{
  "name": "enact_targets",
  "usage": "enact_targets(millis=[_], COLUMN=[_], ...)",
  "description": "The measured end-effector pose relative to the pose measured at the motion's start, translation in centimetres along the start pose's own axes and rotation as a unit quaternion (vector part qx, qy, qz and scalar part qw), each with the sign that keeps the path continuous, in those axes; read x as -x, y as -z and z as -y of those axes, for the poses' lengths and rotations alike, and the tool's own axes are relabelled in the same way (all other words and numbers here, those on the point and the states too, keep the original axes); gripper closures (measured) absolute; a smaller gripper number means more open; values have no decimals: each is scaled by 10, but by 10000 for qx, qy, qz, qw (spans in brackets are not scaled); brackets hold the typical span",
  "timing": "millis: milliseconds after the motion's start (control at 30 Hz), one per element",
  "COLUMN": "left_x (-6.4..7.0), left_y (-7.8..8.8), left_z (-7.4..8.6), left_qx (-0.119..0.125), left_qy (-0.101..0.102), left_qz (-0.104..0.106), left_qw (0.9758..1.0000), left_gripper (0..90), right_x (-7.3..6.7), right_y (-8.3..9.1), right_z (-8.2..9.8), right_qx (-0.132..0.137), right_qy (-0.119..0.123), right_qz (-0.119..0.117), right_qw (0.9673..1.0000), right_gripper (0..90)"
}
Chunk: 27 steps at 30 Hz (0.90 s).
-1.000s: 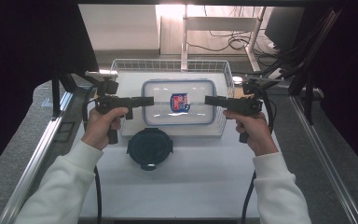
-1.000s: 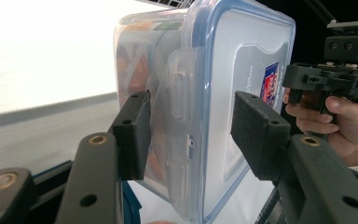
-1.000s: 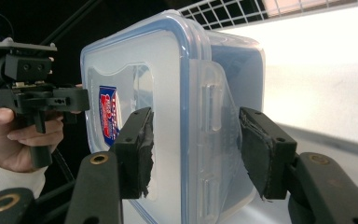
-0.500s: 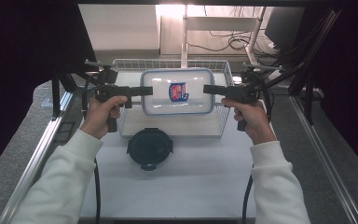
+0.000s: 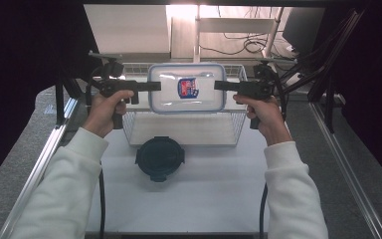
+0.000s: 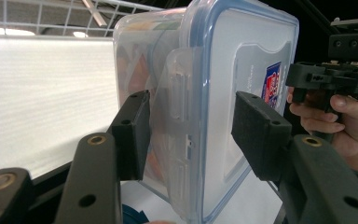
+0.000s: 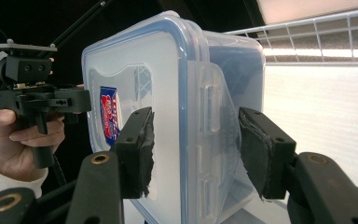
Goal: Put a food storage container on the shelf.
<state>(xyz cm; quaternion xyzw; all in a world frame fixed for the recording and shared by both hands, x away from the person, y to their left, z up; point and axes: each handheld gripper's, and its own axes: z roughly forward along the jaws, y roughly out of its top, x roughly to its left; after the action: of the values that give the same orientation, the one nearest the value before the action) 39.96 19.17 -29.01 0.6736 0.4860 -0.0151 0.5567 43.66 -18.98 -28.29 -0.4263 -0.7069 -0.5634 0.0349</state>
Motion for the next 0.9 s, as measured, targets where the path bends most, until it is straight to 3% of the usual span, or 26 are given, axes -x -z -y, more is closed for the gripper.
enact_targets(millis=[300, 633, 767, 900], left_x=[-7, -29, -38, -45], left_y=[-4, -14, -21, -25], left_z=[-11, -20, -21, -23], left_qx=[-41, -121, -209, -195], left_qy=[-11, 210, 305, 425], left_qz=[4, 16, -42, -20], left_qw=[10000, 9997, 9993, 9989], left_gripper=[475, 475, 473, 473], right_x=[0, 13, 26, 31], right_y=[-6, -23, -36, -40], right_z=[-12, -24, -24, -24], right_qx=[-37, -138, -206, -231], right_qy=[45, -69, -234, -330], right_qz=[62, 107, 122, 150], right_qw=[10000, 9998, 9994, 9991], right_gripper=[467, 466, 463, 460])
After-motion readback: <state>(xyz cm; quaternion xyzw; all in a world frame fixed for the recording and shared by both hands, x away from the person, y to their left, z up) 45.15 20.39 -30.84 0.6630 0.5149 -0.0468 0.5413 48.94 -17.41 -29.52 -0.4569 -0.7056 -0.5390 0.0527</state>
